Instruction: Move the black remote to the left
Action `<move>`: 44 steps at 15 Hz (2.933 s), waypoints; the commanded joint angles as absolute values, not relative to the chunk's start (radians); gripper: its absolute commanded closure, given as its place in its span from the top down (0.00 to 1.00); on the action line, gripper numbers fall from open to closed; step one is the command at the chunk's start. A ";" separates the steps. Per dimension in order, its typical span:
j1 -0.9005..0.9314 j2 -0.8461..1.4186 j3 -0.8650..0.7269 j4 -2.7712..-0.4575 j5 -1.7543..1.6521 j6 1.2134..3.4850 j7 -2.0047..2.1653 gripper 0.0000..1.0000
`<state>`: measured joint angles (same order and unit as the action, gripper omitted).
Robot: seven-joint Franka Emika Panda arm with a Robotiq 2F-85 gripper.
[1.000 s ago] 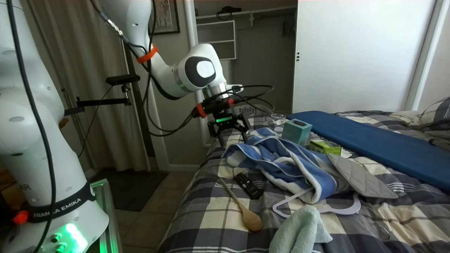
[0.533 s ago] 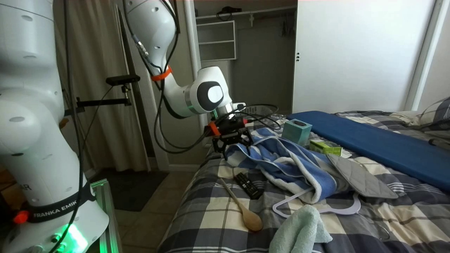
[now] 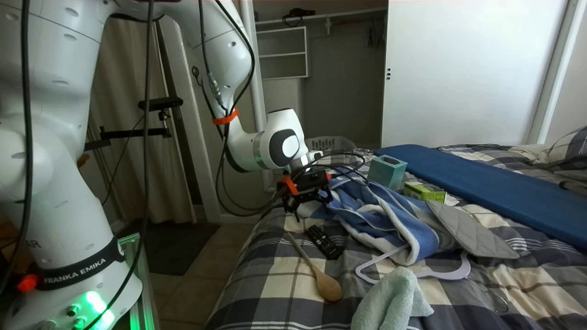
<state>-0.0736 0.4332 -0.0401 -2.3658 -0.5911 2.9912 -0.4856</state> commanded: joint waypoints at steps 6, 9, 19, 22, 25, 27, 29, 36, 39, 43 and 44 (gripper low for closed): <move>-0.063 0.481 -0.049 -2.342 -0.596 3.005 -0.506 1.00; -0.054 0.529 -0.063 -2.327 -0.626 3.041 -0.506 1.00; -0.066 0.698 -0.099 -2.226 -0.680 3.198 -0.601 1.00; -0.049 0.745 -0.121 -2.194 -0.678 3.236 -0.635 1.00; -0.061 0.779 -0.112 -2.165 -0.674 3.250 -0.662 1.00; -0.058 0.794 -0.115 -2.150 -0.671 3.256 -0.668 0.74; -0.055 0.802 -0.116 -2.141 -0.670 3.257 -0.671 0.59; -0.055 0.785 -0.110 -2.148 -0.667 3.257 -0.671 0.23; -0.067 0.749 -0.089 -2.175 -0.663 3.246 -0.665 0.23; -0.120 0.650 0.002 -2.245 -0.657 3.207 -0.661 0.23; -0.148 0.615 0.043 -2.269 -0.655 3.194 -0.663 0.23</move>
<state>-0.0773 0.7343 -0.0510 -2.1775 -0.6488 3.2300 -0.6603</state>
